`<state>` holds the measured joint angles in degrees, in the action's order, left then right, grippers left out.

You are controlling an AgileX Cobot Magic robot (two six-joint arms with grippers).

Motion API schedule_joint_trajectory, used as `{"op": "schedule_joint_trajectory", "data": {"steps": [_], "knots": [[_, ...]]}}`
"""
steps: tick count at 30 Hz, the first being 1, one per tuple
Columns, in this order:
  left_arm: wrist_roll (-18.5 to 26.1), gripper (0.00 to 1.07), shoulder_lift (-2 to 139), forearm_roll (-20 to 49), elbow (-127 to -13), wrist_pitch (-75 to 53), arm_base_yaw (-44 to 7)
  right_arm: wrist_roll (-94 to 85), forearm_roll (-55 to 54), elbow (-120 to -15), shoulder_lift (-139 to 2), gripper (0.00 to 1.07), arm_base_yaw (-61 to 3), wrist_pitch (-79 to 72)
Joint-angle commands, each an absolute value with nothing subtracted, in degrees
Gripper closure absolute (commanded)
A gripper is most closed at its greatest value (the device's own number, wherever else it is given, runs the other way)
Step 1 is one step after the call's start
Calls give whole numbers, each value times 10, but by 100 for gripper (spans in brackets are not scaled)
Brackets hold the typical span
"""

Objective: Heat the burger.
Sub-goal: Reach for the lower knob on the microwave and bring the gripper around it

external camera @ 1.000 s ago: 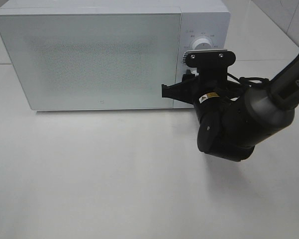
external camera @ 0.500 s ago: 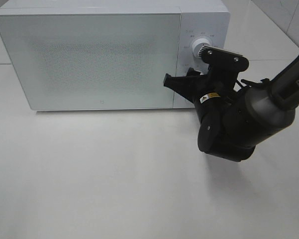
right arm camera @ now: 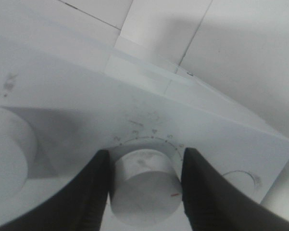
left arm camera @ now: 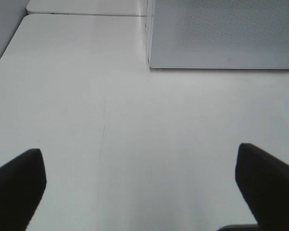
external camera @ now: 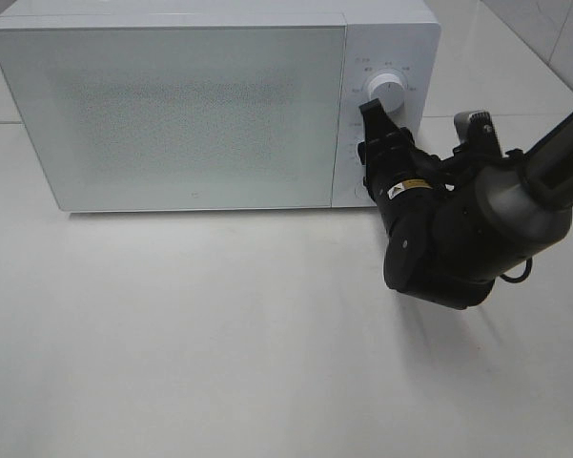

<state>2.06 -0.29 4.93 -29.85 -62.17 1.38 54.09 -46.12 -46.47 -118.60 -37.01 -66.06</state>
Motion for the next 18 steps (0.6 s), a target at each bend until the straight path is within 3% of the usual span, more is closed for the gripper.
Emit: {"op": "schedule_joint_trajectory", "data": {"steps": [1,7,18], "knots": [[16,6,-15,49,-296,-614,14,679,-371,-478,-1188,101,-370,-589],[16,6,-15,49,-296,-614,14,843,-352,-478,-1188,101,-370,-592],[16,6,-15,49,-296,-614,14,932,-336,-478,-1188,100,-370,-607]]}}
